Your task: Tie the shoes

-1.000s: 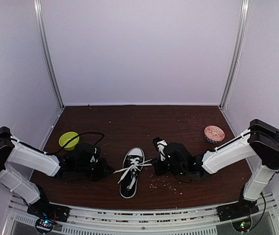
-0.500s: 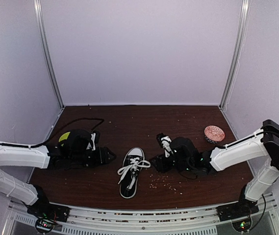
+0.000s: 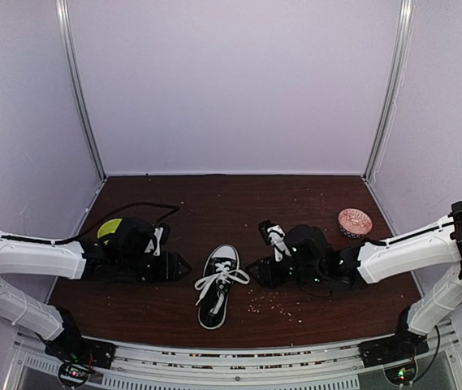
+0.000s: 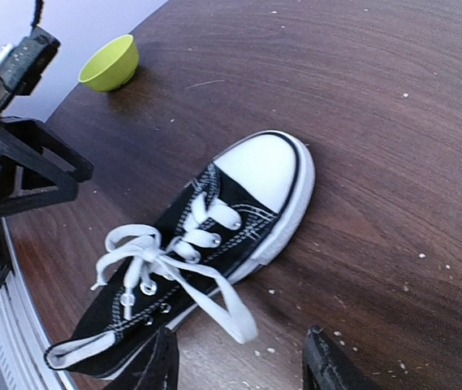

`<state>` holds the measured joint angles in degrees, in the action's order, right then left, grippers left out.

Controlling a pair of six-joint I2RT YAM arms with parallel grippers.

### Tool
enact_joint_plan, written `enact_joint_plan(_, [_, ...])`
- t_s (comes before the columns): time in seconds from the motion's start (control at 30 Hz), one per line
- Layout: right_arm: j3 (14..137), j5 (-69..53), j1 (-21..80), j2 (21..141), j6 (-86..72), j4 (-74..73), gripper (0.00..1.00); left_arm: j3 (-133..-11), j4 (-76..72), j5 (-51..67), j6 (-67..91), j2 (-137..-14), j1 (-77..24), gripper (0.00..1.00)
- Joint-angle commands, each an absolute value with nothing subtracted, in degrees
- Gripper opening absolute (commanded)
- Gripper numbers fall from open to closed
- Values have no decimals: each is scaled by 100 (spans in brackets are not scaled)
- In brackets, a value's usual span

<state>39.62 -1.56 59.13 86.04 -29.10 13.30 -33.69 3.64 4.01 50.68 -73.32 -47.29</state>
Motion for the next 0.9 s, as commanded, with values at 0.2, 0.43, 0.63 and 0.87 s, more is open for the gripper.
enact_joint_plan(0.2, [5334,-415,6399,9485,-2945,129,40,-3120,-471,776,5405,-7585,-4704,61])
enact_joint_plan(0.43, [5730,-547,6508,9954,-3013,-48,29,-3119,-526,840,5420,-7671,-4702,60])
enact_joint_plan(0.63, [5859,-484,6512,10112,-2997,-80,26,-3077,-597,852,5478,-7716,-4702,60])
enact_joint_plan(0.87, [6065,-472,6508,10274,-2886,-167,3,-3051,-644,864,5516,-7759,-4702,60])
